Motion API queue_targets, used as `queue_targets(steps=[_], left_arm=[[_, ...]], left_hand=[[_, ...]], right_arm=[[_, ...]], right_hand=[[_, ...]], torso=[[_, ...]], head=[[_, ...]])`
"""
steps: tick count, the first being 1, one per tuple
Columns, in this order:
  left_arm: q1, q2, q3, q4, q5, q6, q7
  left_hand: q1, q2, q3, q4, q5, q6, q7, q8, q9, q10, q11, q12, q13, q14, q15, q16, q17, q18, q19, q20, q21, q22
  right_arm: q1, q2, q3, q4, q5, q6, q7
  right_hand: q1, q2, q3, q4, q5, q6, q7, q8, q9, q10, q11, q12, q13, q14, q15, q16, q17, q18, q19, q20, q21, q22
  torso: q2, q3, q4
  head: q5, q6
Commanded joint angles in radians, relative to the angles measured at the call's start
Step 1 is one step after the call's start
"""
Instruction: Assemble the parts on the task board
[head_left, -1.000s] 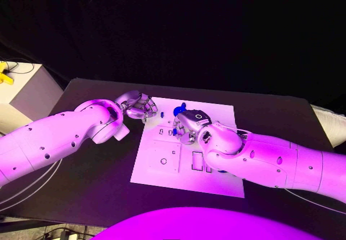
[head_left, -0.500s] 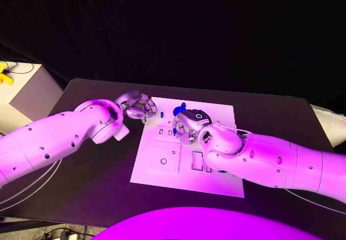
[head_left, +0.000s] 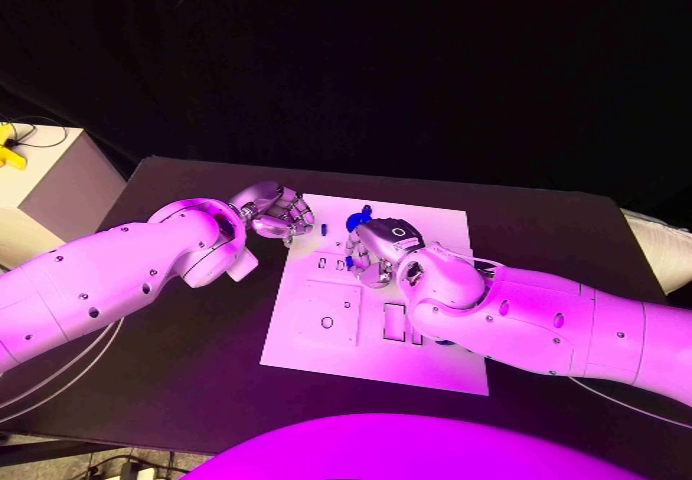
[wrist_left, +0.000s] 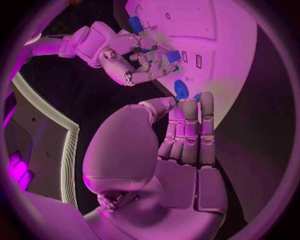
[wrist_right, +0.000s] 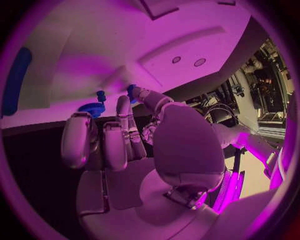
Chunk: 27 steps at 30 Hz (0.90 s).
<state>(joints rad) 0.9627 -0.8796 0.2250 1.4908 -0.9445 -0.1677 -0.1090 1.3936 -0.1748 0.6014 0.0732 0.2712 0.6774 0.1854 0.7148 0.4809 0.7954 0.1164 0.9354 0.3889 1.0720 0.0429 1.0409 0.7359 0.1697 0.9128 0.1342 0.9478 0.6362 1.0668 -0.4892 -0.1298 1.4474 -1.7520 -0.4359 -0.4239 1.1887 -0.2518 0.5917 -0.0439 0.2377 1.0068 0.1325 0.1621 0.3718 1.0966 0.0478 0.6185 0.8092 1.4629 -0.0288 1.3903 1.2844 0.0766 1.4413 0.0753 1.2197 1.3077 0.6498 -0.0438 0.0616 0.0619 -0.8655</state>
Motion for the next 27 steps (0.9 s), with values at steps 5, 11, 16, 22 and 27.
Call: queue_targets(steps=[5,11,16,22,27], left_arm=[[0.0,0.001,0.001,0.002,0.005,0.013,0.003],[0.0,0.001,0.001,0.001,0.005,0.014,0.002],[0.0,0.001,0.001,0.001,0.005,0.014,0.002],[0.0,0.001,0.001,0.001,0.005,0.014,0.002],[0.0,0.001,0.001,0.001,0.005,0.015,0.002]], left_hand=[[0.01,0.003,-0.008,-0.001,0.005,-0.011,0.01,0.004,-0.003,-0.008,-0.002,0.006,-0.002,-0.005,0.0,0.0,-0.003,0.014,-0.008,0.002,0.0,0.001],[0.01,0.003,-0.008,-0.001,0.005,-0.011,0.01,0.004,-0.003,-0.008,-0.002,0.006,-0.002,-0.005,0.0,0.0,-0.003,0.014,-0.008,0.002,0.0,0.001],[0.01,0.003,-0.008,-0.001,0.005,-0.011,0.01,0.004,-0.003,-0.008,-0.002,0.006,-0.002,-0.005,0.0,0.0,-0.003,0.014,-0.008,0.002,0.0,0.001],[0.01,0.003,-0.008,-0.001,0.005,-0.011,0.01,0.004,-0.003,-0.008,-0.002,0.006,-0.002,-0.005,0.0,0.0,-0.003,0.014,-0.008,0.002,0.0,0.001],[0.01,0.003,-0.008,-0.001,0.005,-0.011,0.01,0.004,-0.003,-0.008,-0.002,0.006,-0.002,-0.005,0.0,0.0,-0.003,0.014,-0.008,0.002,0.0,0.001]], right_arm=[[-0.001,-0.002,0.0,0.002,0.014,-0.006,0.026],[-0.002,-0.007,-0.001,0.006,0.024,-0.013,0.031],[-0.002,-0.008,-0.001,0.004,0.028,-0.017,0.031],[-0.002,-0.008,-0.001,0.002,0.031,-0.009,0.03],[-0.002,-0.009,-0.001,0.002,0.033,0.002,0.031]], right_hand=[[-0.011,-0.021,-0.017,0.014,-0.006,-0.011,0.003,-0.01,-0.004,-0.01,0.005,0.009,-0.002,0.007,0.009,-0.006,-0.003,-0.004,-0.002,0.006,-0.01,0.062],[-0.026,-0.03,-0.079,0.039,-0.032,-0.019,0.004,-0.018,-0.008,-0.016,0.008,0.02,-0.001,0.006,0.012,-0.003,0.001,-0.003,-0.004,0.01,-0.015,0.063],[-0.012,-0.015,-0.125,0.061,-0.067,-0.017,0.003,-0.02,-0.011,-0.019,0.007,0.028,-0.002,0.006,0.012,-0.003,0.001,-0.003,-0.002,0.011,-0.013,0.067],[-0.008,-0.01,-0.127,0.065,-0.068,-0.013,0.002,-0.018,-0.01,-0.018,0.006,0.03,-0.002,0.006,0.011,-0.004,-0.001,-0.004,0.0,0.011,-0.01,0.069],[-0.007,-0.009,-0.128,0.065,-0.068,-0.012,0.002,-0.017,-0.01,-0.018,0.006,0.03,-0.002,0.006,0.011,-0.004,-0.001,-0.004,0.0,0.011,-0.01,0.069]], torso=[[0.0,0.0,-0.0003],[0.0,0.0001,-0.0001],[0.0,0.0001,-0.0002],[0.0,-0.0003,-0.0007],[0.0,-0.0001,-0.0003]], head=[[0.0,-0.001],[0.0,-0.001],[-0.001,-0.001],[-0.003,0.0],[-0.003,0.0]])
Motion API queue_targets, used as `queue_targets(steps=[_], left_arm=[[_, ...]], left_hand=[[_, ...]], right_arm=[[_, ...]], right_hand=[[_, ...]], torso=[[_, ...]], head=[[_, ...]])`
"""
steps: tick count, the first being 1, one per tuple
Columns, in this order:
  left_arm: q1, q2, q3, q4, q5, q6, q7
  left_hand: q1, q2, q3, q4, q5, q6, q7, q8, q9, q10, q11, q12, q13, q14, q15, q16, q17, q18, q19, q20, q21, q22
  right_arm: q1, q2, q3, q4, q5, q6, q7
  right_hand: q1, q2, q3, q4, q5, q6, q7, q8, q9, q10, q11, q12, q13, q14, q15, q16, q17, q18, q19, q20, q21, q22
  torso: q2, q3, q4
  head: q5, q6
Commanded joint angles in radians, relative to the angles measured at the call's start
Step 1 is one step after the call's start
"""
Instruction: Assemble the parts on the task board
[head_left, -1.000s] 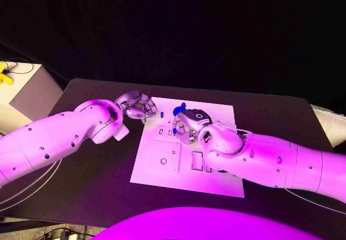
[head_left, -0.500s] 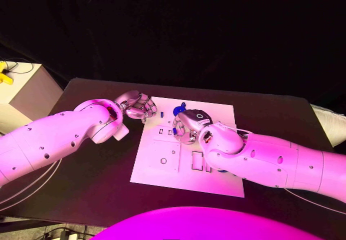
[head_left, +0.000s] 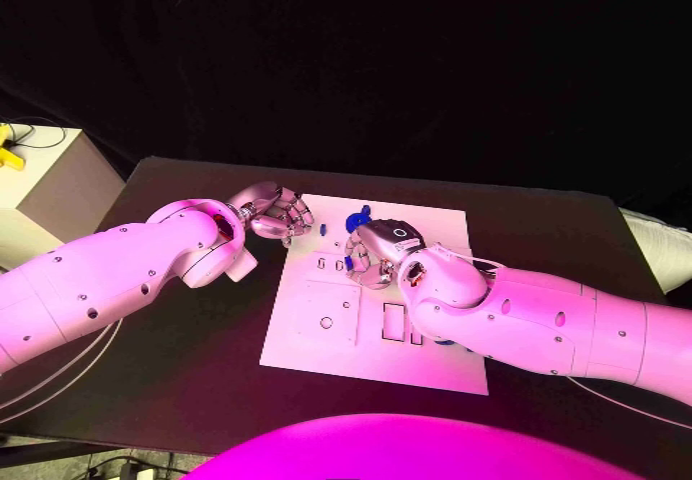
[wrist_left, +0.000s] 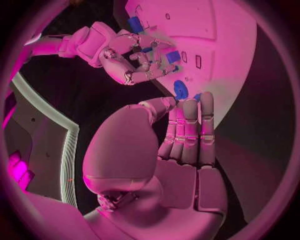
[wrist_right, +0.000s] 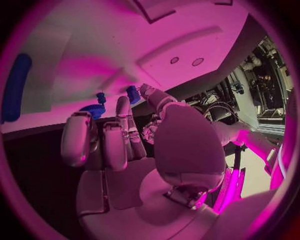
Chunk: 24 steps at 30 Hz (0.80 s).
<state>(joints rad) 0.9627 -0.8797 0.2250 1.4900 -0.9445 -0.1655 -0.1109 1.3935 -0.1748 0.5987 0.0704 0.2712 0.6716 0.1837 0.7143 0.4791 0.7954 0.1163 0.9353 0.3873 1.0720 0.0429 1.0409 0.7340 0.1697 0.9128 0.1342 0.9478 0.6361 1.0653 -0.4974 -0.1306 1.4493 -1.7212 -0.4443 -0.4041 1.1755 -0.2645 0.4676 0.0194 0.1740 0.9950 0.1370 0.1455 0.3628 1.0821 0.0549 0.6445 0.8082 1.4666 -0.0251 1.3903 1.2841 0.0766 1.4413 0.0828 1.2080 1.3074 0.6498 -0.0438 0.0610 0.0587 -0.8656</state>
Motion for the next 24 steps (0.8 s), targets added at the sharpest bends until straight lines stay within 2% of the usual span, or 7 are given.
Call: queue_targets(steps=[1,24], left_arm=[[0.0,0.001,0.001,0.001,0.005,0.012,0.003],[0.0,0.001,0.001,-0.001,0.005,0.012,0.003]], left_hand=[[0.01,0.003,-0.005,0.002,0.005,-0.005,0.011,0.005,-0.001,-0.008,-0.001,0.006,-0.001,-0.005,0.0,0.0,-0.001,0.014,-0.008,0.002,0.0,0.001],[0.014,0.005,-0.005,0.001,0.005,-0.006,0.012,0.007,-0.003,-0.009,-0.001,0.009,-0.003,-0.006,0.0,0.001,-0.003,0.015,-0.009,0.002,0.001,0.002]], right_arm=[[-0.001,-0.001,0.0,0.0,0.003,0.013,0.012],[-0.001,-0.018,-0.002,0.009,0.019,0.039,0.021]], right_hand=[[0.006,0.004,-0.004,0.002,-0.004,0.0,-0.003,-0.001,-0.001,-0.003,-0.001,0.004,-0.001,0.002,0.007,-0.004,-0.001,-0.004,0.0,0.003,0.002,0.069],[0.014,0.009,-0.005,0.006,0.003,0.006,-0.004,0.002,-0.001,-0.002,-0.003,0.006,-0.002,0.002,0.006,-0.005,-0.003,-0.004,0.001,0.002,0.002,0.07]], torso=[[0.0,-0.0001,0.0001],[0.0,0.0004,-0.0002]], head=[[0.0,0.0],[-0.002,-0.002]])
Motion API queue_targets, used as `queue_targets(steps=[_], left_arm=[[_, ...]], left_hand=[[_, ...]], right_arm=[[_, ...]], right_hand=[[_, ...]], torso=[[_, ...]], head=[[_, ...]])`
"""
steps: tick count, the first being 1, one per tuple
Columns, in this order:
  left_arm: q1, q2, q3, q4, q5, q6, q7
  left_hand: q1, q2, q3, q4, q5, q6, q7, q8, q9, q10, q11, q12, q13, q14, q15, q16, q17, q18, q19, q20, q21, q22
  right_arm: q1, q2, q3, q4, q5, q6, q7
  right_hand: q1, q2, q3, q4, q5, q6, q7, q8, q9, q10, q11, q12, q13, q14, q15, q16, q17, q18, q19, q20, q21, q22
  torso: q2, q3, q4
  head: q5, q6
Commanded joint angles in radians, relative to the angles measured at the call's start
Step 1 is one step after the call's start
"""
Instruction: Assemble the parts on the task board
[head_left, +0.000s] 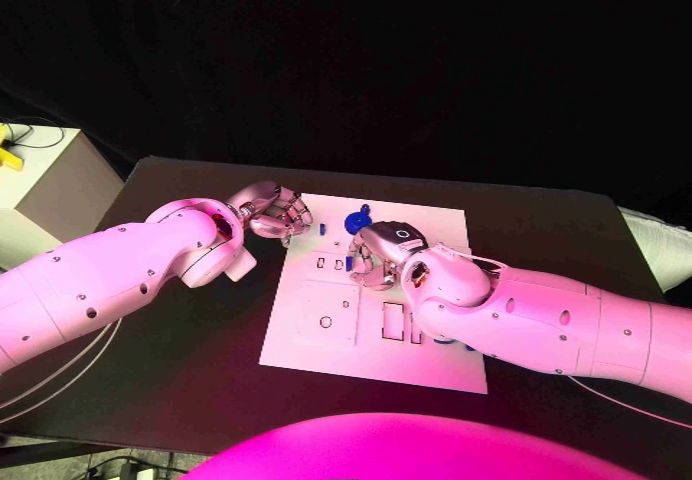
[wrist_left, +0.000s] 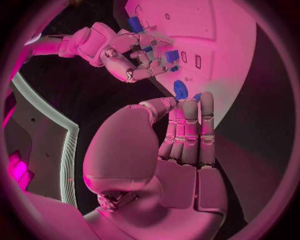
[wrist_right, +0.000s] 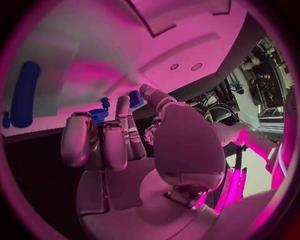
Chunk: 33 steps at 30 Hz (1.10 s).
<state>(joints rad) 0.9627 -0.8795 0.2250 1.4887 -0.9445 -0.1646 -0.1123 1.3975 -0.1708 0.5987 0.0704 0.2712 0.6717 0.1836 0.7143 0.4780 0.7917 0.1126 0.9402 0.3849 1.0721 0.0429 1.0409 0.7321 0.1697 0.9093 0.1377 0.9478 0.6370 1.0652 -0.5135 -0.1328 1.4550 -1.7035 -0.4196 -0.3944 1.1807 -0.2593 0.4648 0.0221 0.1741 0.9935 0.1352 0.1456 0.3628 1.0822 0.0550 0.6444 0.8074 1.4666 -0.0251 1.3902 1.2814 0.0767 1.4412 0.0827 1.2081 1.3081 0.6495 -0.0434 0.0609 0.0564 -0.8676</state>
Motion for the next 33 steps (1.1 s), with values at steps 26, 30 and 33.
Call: queue_targets(steps=[26,30,33], left_arm=[[0.0,0.003,0.001,0.003,0.006,0.005,0.011],[0.0,0.004,0.001,0.004,0.005,0.0,0.008],[0.0,0.005,0.001,0.006,0.001,-0.001,0.0]], left_hand=[[-0.008,-0.002,-0.016,0.016,0.002,-0.012,0.014,0.01,-0.007,-0.01,0.005,0.013,-0.007,-0.007,0.003,0.007,-0.006,0.014,-0.008,0.002,-0.001,-0.001],[-0.053,-0.007,-0.041,0.068,0.001,-0.025,0.009,0.013,-0.017,0.0,0.003,0.034,-0.013,0.012,0.004,0.03,-0.001,0.015,0.002,0.008,-0.022,-0.017],[-0.092,-0.012,-0.07,0.134,0.002,-0.037,-0.003,0.015,-0.031,0.047,-0.01,0.075,-0.011,0.099,-0.007,0.114,0.094,0.016,0.04,0.001,-0.034,-0.034]], right_arm=[[-0.002,-0.025,-0.001,0.008,-0.003,-0.135,0.014],[-0.002,-0.048,0.0,0.026,0.021,-0.214,0.048],[-0.002,-0.069,0.003,0.046,0.059,-0.273,0.085]], right_hand=[[0.022,0.0,-0.019,0.015,0.007,-0.02,0.003,-0.018,-0.01,-0.005,0.001,0.006,-0.007,0.005,0.008,-0.002,0.005,-0.004,0.0,0.002,-0.002,0.069],[0.048,0.005,-0.064,0.035,0.029,-0.049,0.013,-0.04,-0.02,0.011,0.007,0.034,0.002,0.018,0.012,0.017,0.031,-0.012,0.018,0.005,0.036,0.092],[0.069,0.015,-0.106,0.056,0.031,-0.054,0.018,-0.047,-0.022,0.007,0.012,0.044,0.005,0.019,0.017,0.017,0.032,-0.012,0.019,0.01,0.037,0.095]], torso=[[0.0,-0.0006,0.001],[0.0,-0.0002,0.0009],[-0.001,0.0001,-0.0003]], head=[[-0.003,0.004],[-0.005,0.008],[-0.006,0.011]])
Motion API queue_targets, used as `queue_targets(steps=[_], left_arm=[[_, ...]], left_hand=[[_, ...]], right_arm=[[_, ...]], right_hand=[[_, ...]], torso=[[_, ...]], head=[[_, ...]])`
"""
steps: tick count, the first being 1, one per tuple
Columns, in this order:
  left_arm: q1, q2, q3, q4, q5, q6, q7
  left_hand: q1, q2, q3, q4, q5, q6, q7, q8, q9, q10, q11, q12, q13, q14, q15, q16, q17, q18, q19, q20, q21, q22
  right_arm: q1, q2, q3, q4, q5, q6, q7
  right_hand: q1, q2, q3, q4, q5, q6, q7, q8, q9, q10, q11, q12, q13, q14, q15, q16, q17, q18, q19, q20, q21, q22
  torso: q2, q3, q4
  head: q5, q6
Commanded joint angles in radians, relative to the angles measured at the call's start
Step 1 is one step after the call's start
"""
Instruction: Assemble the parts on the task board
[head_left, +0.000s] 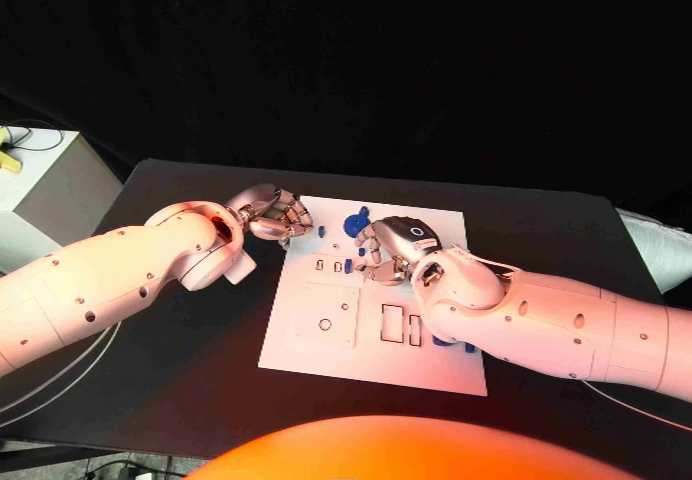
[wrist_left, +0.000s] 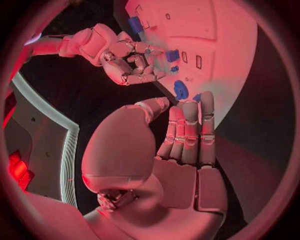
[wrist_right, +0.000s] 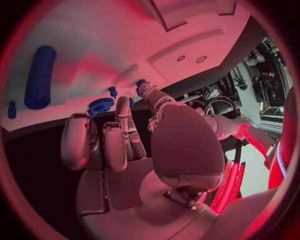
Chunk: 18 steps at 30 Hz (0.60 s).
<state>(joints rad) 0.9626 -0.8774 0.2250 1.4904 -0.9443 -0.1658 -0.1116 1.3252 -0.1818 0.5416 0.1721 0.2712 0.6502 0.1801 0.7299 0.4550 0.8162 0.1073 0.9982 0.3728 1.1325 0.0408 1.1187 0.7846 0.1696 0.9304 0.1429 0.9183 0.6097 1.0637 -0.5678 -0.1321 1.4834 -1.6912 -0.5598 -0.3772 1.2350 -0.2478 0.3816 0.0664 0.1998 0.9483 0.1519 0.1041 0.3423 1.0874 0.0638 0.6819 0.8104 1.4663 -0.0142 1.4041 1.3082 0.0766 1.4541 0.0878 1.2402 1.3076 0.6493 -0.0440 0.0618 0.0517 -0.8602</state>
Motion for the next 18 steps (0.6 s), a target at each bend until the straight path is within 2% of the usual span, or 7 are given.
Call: queue_targets(steps=[1,2,6,8,11,14,18], left_arm=[[0.0,0.003,0.001,0.006,0.0,0.001,-0.006],[0.0,0.003,0.001,0.007,0.0,0.004,-0.013],[0.001,0.005,0.006,0.012,-0.001,0.028,-0.046],[0.002,0.008,0.015,0.014,-0.004,0.052,-0.074],[0.003,0.014,0.026,0.019,-0.009,0.105,-0.128],[0.01,0.029,0.035,0.019,-0.017,0.171,-0.187],[0.029,0.059,0.042,0.004,-0.015,0.248,-0.234]], left_hand=[[-0.031,-0.002,-0.022,0.055,0.003,-0.021,-0.001,-0.004,-0.014,0.037,-0.007,0.027,0.001,0.067,-0.007,0.062,0.073,0.016,0.032,-0.008,-0.006,-0.01],[-0.035,-0.003,-0.03,0.07,0.003,-0.02,-0.004,-0.004,-0.018,0.057,-0.011,0.039,0.002,0.103,-0.011,0.095,0.12,0.016,0.047,-0.012,-0.003,-0.011],[-0.066,0.003,-0.064,0.12,0.005,0.001,-0.015,-0.006,-0.039,0.131,-0.024,0.079,0.008,0.228,-0.026,0.207,0.287,0.015,0.111,-0.028,0.021,-0.007],[-0.089,0.01,-0.078,0.119,0.006,0.019,-0.024,-0.012,-0.051,0.166,-0.034,0.094,0.013,0.277,-0.035,0.253,0.366,-0.001,0.182,-0.038,0.091,0.085],[-0.063,0.027,-0.067,0.113,0.011,0.049,-0.037,-0.018,-0.065,0.202,-0.048,0.105,0.018,0.319,-0.049,0.292,0.44,-0.016,0.245,-0.049,0.159,0.173],[-0.036,0.034,-0.05,0.108,0.015,0.062,-0.043,-0.025,-0.074,0.219,-0.054,0.107,0.021,0.338,-0.055,0.311,0.479,-0.026,0.277,-0.055,0.197,0.224],[-0.024,0.032,-0.043,0.107,0.014,0.096,-0.057,-0.025,-0.077,0.314,-0.068,0.173,0.152,0.366,-0.068,0.339,0.538,-0.045,0.338,-0.062,0.27,0.329]], right_arm=[[0.0,-0.023,0.003,0.026,0.067,-0.156,0.087],[0.0,-0.032,0.005,0.034,0.092,-0.179,0.111],[0.007,-0.059,0.016,0.055,0.234,-0.24,0.215],[0.024,-0.07,0.021,0.053,0.323,-0.244,0.305],[0.052,-0.089,0.025,0.053,0.424,-0.218,0.412],[0.085,-0.113,0.027,0.049,0.56,-0.175,0.49],[0.117,-0.144,0.032,0.035,0.717,-0.13,0.54]], right_hand=[[0.031,0.01,-0.048,0.024,0.006,-0.018,0.003,-0.012,-0.005,0.0,0.005,0.011,0.002,0.02,0.008,0.004,0.005,-0.011,0.006,0.006,0.004,0.097],[0.047,0.016,-0.075,0.039,0.008,-0.023,0.005,-0.017,-0.007,0.005,0.006,0.019,0.003,0.025,0.008,0.008,0.013,-0.014,0.012,0.007,0.016,0.104],[0.076,0.03,-0.078,0.058,0.029,-0.006,0.001,-0.011,-0.004,0.03,0.001,0.058,0.027,0.023,0.004,0.0,0.003,-0.007,0.002,0.005,-0.015,0.09],[0.082,0.036,-0.067,0.069,0.049,0.01,-0.003,-0.002,-0.001,0.062,-0.004,0.111,0.069,0.03,0.0,0.009,0.017,-0.01,0.009,0.002,0.0,0.098],[0.118,0.056,-0.004,0.063,0.08,0.036,-0.007,0.016,0.003,0.085,-0.01,0.167,0.116,0.037,-0.006,0.017,0.032,-0.013,0.015,-0.004,0.01,0.104],[0.118,0.055,0.022,0.065,0.079,0.048,-0.011,0.026,0.005,0.097,-0.012,0.194,0.139,0.043,-0.008,0.027,0.048,-0.015,0.019,-0.007,0.02,0.11],[0.114,0.049,0.04,0.065,0.081,0.047,-0.011,0.029,0.006,0.114,-0.013,0.228,0.167,0.047,-0.01,0.035,0.059,-0.017,0.023,-0.009,0.03,0.116]], torso=[[-0.001,0.0003,-0.0016],[-0.002,0.0003,-0.002],[-0.004,0.0008,-0.0034],[-0.004,0.0021,-0.0035],[-0.008,0.0037,-0.0056],[-0.014,0.0054,-0.0054],[-0.021,0.0063,-0.0069]], head=[[-0.003,0.006],[-0.003,0.008],[0.0,0.017],[0.001,0.022],[0.0,0.033],[0.002,0.038],[0.005,0.033]])
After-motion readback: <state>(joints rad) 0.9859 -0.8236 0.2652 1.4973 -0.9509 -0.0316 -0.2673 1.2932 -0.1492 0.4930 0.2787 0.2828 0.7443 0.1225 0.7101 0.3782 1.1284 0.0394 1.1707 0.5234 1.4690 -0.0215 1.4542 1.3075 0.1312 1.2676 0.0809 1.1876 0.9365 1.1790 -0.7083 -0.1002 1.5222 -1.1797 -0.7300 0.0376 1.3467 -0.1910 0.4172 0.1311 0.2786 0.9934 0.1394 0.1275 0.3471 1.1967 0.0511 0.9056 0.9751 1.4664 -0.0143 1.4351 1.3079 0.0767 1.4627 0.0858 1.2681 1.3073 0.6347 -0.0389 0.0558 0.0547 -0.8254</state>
